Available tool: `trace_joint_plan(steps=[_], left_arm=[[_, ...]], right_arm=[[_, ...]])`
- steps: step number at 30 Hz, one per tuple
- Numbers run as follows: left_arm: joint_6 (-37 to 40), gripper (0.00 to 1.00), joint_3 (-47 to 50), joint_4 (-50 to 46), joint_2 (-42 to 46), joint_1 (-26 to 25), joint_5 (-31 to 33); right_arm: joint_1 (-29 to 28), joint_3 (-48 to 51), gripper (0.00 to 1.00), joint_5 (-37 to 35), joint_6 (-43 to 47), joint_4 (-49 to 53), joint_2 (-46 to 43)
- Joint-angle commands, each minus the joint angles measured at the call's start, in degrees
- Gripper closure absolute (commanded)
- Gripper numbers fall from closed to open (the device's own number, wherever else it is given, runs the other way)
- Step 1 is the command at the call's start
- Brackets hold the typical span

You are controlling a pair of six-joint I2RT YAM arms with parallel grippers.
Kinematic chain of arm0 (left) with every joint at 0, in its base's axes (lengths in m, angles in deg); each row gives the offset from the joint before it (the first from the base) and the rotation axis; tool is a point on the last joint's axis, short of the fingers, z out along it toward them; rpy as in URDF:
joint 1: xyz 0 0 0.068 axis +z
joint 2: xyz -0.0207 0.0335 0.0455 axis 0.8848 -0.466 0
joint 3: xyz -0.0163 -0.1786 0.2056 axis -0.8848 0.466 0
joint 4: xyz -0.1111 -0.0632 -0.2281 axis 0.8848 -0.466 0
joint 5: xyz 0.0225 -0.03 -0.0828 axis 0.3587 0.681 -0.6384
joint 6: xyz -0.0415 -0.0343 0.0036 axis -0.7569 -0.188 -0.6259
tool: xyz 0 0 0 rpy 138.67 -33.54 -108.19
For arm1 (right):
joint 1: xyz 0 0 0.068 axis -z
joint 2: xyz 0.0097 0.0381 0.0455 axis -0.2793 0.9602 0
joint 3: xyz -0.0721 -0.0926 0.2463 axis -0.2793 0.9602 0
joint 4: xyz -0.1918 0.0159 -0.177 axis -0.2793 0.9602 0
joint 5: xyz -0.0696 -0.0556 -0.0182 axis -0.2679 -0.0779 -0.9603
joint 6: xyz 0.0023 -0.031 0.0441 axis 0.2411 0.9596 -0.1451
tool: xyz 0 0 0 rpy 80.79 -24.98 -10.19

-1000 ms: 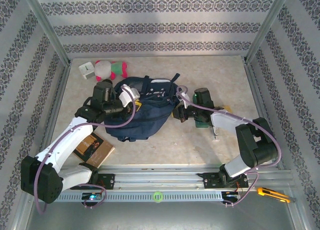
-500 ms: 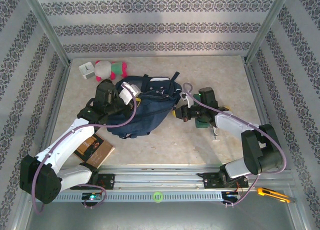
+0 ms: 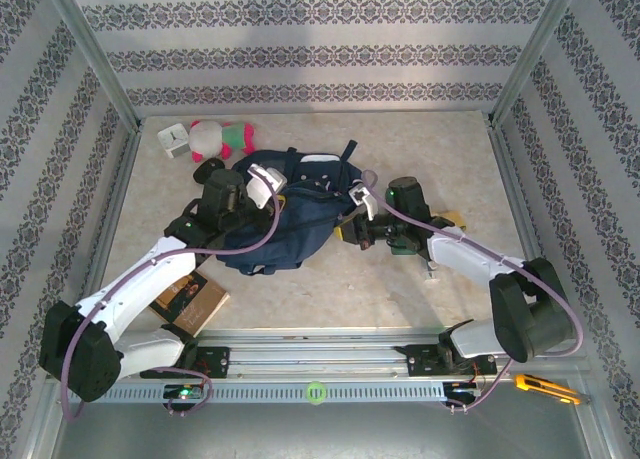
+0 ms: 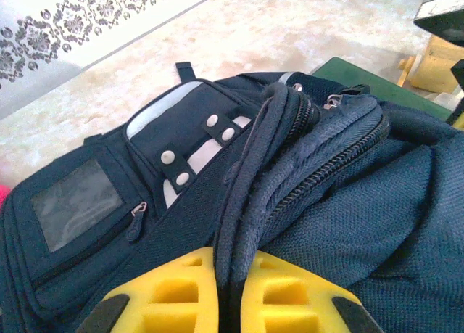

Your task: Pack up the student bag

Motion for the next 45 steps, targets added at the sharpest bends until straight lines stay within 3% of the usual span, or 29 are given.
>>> trace_joint_plan(steps=[1, 6, 13, 17, 23, 33, 39, 45], left_arm=[[-3.8, 1.00, -0.3, 5.5, -1.7, -1.5, 7.6], [-5.9, 1.00, -1.1, 6.2, -2.9, -4.0, 13.0], [-10.5, 1.00, 2.0, 8.1, -2.6, -10.5, 26.7], [-14.4, 1.00, 2.6, 8.9, -3.6, -13.2, 30.6], [-18.9, 1.00, 3.3, 12.3, -4.3, -18.4, 34.0], [-22.5, 1.00, 0.9, 15.9, -8.9, -21.3, 38.1], [-19.2, 1.00, 1.3, 17.5, -9.5, -20.8, 39.8], [-18.5, 1.00, 4.2, 18.8, -7.7, -18.1, 33.5]], right_arm=[[-3.4, -2.0, 0.97, 4.8, -0.4, -1.4, -2.5], [-6.0, -2.8, 0.98, 2.8, -1.7, 0.0, -4.4], [-3.7, 0.0, 1.00, -6.7, -9.3, 4.3, -12.4], [-3.5, 0.5, 1.00, -8.4, -12.2, 8.0, -16.2], [-0.4, -5.9, 1.00, -2.3, -14.0, 15.2, -11.8], [-5.9, -12.7, 1.00, -0.1, -15.0, 20.3, -8.7], [-6.9, -14.9, 1.00, -8.9, -23.5, 23.0, -9.4], [-8.1, -16.2, 1.00, -15.3, -33.0, 22.7, -8.6]])
